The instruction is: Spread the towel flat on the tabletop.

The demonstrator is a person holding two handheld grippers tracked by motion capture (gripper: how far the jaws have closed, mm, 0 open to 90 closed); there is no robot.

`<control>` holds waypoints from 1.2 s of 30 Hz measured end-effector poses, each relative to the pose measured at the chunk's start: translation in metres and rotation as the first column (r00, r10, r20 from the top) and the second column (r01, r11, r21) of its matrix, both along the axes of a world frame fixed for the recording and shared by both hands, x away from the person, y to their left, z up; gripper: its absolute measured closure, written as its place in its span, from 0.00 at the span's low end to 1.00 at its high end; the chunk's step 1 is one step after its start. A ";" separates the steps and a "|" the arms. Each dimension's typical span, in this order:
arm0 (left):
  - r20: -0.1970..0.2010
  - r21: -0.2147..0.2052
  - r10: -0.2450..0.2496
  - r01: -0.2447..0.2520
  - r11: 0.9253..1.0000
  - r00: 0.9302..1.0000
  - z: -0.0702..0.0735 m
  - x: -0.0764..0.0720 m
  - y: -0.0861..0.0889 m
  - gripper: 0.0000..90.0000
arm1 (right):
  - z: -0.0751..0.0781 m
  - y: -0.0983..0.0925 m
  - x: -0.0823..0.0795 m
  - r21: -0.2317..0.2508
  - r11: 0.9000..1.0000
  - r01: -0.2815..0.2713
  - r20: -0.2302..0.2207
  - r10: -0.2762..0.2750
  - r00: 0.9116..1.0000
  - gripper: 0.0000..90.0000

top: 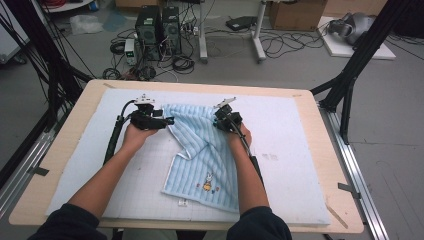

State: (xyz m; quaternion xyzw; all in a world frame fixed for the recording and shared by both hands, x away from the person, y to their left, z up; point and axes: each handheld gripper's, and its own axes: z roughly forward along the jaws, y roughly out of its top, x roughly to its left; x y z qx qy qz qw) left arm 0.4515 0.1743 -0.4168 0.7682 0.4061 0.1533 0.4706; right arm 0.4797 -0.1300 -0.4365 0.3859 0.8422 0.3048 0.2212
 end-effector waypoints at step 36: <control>-0.011 0.203 -0.186 0.184 0.962 0.983 -0.026 -0.043 -0.080 0.94 | 0.028 -0.077 -0.105 0.227 0.971 0.070 0.118 -0.099 0.988 0.60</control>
